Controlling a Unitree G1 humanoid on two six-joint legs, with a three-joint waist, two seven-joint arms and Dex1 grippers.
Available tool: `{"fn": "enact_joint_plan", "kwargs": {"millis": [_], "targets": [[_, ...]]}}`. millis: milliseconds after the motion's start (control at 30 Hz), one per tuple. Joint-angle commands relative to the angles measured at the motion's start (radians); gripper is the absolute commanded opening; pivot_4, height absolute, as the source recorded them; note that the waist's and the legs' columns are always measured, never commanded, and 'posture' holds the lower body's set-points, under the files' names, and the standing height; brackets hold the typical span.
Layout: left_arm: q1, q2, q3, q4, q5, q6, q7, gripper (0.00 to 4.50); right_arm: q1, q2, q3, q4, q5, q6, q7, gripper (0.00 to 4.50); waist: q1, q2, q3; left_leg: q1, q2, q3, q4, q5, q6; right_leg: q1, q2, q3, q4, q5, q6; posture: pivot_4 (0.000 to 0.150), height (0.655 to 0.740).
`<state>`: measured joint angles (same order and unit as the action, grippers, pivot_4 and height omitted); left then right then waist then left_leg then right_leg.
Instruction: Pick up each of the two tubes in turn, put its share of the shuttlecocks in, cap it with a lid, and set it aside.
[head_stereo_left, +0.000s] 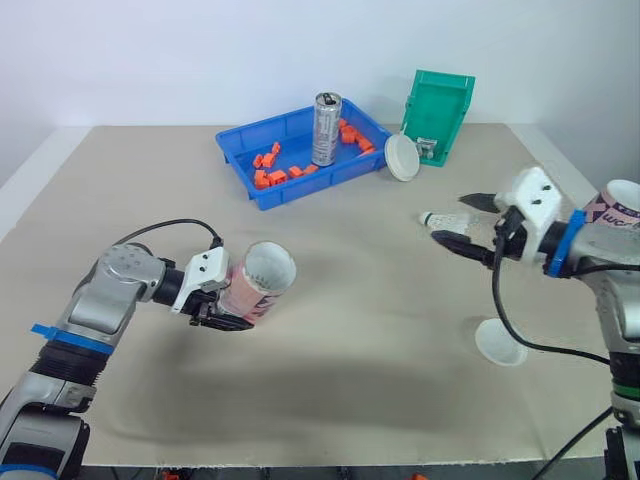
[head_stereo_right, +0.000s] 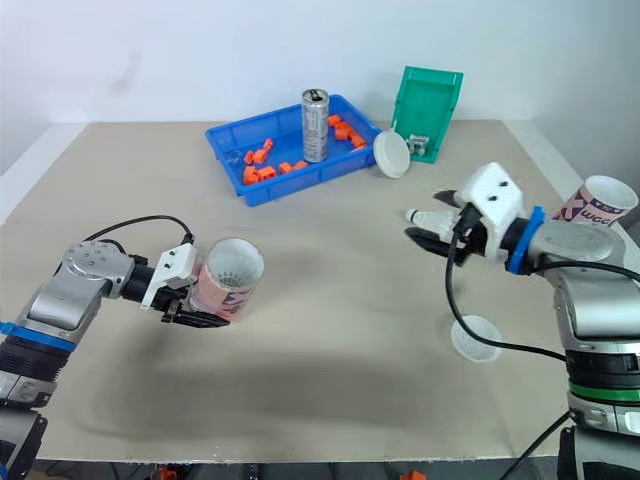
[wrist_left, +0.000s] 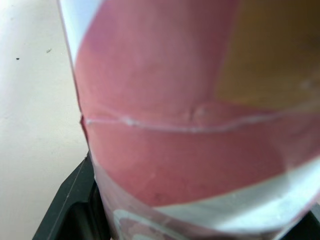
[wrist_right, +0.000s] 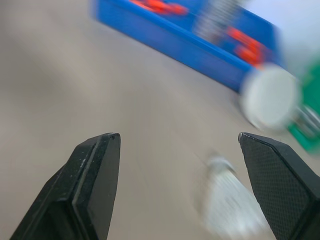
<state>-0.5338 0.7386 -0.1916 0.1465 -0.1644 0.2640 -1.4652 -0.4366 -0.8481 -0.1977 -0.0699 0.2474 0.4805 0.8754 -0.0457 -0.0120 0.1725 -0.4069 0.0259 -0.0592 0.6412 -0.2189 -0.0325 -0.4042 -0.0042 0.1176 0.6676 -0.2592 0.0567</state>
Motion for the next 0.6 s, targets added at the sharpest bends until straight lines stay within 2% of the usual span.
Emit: {"fn": "enact_joint_plan", "kwargs": {"millis": [33, 200, 600], "targets": [[0.009, -0.006, -0.049, 0.006, 0.009, -0.001, -0.02, 2.81, 0.024, 0.034, -0.017, 0.066, -0.005, -0.021, -0.051, 4.06, 0.0, 0.0, 0.0, 0.0, 0.0, 0.0, 0.0, 0.0, 0.0, 0.0, 0.0, 0.0, 0.0, 0.0, 0.0, 0.15, 0.74], [0.004, -0.011, -0.049, 0.007, 0.006, -0.003, -0.022, 2.81, -0.02, 0.081, 0.022, 0.214, -0.027, -0.069, -0.07, 4.06, -0.001, 0.0, 0.0, 0.0, -0.001, 0.001, 0.0, 0.0, 0.0, 0.0, 0.0, 0.002, 0.0, 0.0, 0.001, 0.15, 0.74], [0.014, -0.017, -0.046, -0.008, 0.004, 0.001, -0.015, 2.81, -0.324, 0.163, 0.122, 0.777, -0.119, -0.258, -0.055, 4.06, -0.001, 0.001, 0.0, 0.0, -0.003, 0.001, 0.0, 0.0, 0.0, 0.001, -0.002, 0.003, -0.001, 0.001, 0.002, 0.15, 0.74]]}}
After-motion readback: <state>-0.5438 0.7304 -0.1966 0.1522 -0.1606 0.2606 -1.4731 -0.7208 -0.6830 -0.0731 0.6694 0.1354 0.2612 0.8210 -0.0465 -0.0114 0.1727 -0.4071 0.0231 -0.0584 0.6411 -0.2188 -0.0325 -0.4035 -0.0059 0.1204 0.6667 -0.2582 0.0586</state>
